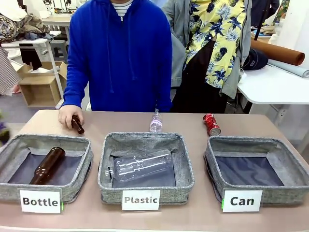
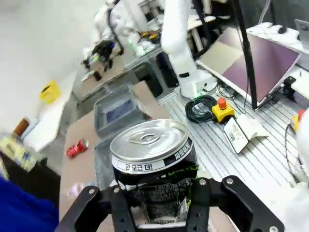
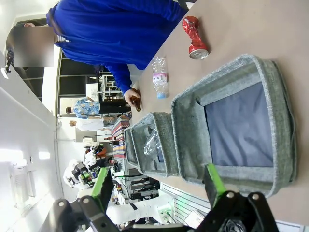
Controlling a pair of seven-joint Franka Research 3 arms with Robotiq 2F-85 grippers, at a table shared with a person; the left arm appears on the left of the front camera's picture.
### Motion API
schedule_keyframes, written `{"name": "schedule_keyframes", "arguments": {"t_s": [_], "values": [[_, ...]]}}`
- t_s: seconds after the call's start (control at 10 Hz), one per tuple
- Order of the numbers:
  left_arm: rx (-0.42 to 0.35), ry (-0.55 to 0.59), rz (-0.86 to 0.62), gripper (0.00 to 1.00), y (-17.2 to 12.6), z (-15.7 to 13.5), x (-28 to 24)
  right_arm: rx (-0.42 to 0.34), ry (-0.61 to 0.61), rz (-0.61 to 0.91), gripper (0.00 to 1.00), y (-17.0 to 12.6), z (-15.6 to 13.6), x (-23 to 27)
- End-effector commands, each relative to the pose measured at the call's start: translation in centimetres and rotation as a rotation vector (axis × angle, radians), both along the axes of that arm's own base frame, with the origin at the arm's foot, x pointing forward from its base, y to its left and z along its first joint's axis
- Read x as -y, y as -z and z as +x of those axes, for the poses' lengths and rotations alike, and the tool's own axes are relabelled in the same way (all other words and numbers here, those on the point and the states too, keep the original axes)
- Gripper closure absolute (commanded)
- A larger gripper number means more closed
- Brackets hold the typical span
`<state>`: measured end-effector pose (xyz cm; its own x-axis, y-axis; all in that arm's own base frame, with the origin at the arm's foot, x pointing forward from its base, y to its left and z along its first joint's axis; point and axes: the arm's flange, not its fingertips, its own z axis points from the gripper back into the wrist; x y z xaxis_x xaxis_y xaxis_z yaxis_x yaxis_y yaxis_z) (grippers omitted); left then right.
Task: Sort the can waste into the basket.
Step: Pick up the can waste from the table and place it in the right Fabric basket.
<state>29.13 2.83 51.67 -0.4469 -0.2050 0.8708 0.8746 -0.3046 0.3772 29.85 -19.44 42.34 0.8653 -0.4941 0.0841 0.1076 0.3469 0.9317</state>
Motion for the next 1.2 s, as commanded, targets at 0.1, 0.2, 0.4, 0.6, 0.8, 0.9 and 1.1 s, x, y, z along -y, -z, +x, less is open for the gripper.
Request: {"name": "schedule_keyframes", "arguments": {"t_s": [0.1, 0.2, 0.4, 0.6, 0.8, 0.9, 1.1], "values": [[0.185, 0.336, -0.003, 0.65, -3.2, 5.6, 22.4, 0.037, 0.0, 0.009, 0.0, -0.1, 0.1, 0.1], [0.253, 0.395, -0.01, 0.65, -2.8, 5.9, 30.6, 0.037, 0.0, 0.009, 0.0, -0.1, 0.1, 0.1], [0.402, 0.354, 0.027, 0.65, 0.0, 5.0, 45.4, 0.037, 0.0, 0.009, 0.0, -0.1, 0.1, 0.1], [0.429, 0.397, 0.093, 0.65, 4.0, 4.3, 54.8, -0.032, -0.062, -0.039, 0.0, -0.5, -3.8, 2.2], [0.428, 0.387, 0.188, 0.65, 7.1, 3.3, 61.1, -0.08, -0.167, -0.159, 0.0, 1.1, -9.3, 4.7], [0.424, 0.381, 0.259, 0.65, 8.0, 3.1, 63.8, -0.025, -0.219, -0.251, 0.0, 2.4, -12.0, 6.4], [0.376, 0.326, 0.333, 0.65, 8.7, 4.0, 66.7, 0.033, -0.22, -0.246, 0.0, 3.9, -13.7, 8.2]]}}
